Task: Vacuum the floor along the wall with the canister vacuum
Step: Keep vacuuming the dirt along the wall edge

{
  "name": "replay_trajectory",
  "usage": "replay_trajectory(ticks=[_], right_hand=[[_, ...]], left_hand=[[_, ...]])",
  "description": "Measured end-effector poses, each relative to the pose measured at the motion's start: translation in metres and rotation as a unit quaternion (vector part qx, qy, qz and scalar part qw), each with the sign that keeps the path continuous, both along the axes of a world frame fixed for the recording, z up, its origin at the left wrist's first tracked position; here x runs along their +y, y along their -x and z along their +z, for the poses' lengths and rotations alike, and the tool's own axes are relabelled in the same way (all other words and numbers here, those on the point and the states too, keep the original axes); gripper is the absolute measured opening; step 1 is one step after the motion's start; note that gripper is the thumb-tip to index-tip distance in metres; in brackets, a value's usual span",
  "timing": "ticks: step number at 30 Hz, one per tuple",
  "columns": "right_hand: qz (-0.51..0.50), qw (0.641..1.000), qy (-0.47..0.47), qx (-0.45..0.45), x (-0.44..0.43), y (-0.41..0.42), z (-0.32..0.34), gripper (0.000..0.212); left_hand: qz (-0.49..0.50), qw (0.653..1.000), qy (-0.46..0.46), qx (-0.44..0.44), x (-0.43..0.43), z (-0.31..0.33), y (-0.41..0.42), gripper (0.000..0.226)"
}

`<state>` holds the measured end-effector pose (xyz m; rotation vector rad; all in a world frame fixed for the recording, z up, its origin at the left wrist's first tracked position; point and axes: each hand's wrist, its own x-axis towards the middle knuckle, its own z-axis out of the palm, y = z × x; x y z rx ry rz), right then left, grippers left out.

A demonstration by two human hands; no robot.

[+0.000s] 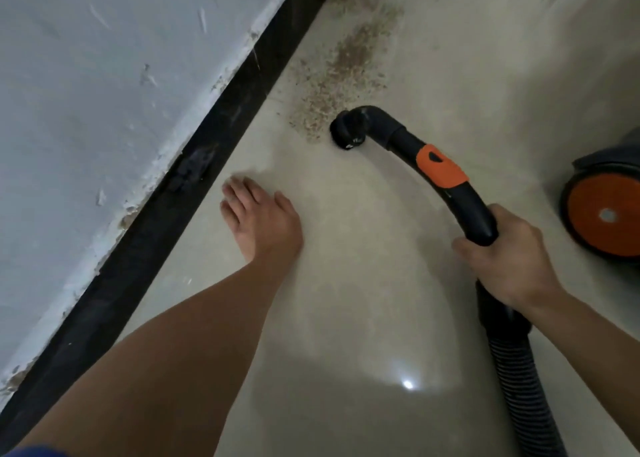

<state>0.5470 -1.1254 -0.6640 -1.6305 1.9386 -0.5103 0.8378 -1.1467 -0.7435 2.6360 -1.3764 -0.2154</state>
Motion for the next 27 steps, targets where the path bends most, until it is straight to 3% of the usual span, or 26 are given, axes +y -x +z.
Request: replay_trajectory(ticks=[17, 27], right_hand=[[0.057, 0.996, -0.06, 0.029, -0.059, -0.043, 0.024, 0.029], [0.121, 0.992, -0.027, 0.005, -0.119, -0.091, 0.013, 0.025]], left_hand=[[0.016, 1.0, -0.009, 0.004, -0.006, 0.008, 0.002, 0.066], [0.019, 1.0, -0.02, -0.005, -0.007, 0.007, 0.003, 0.065]])
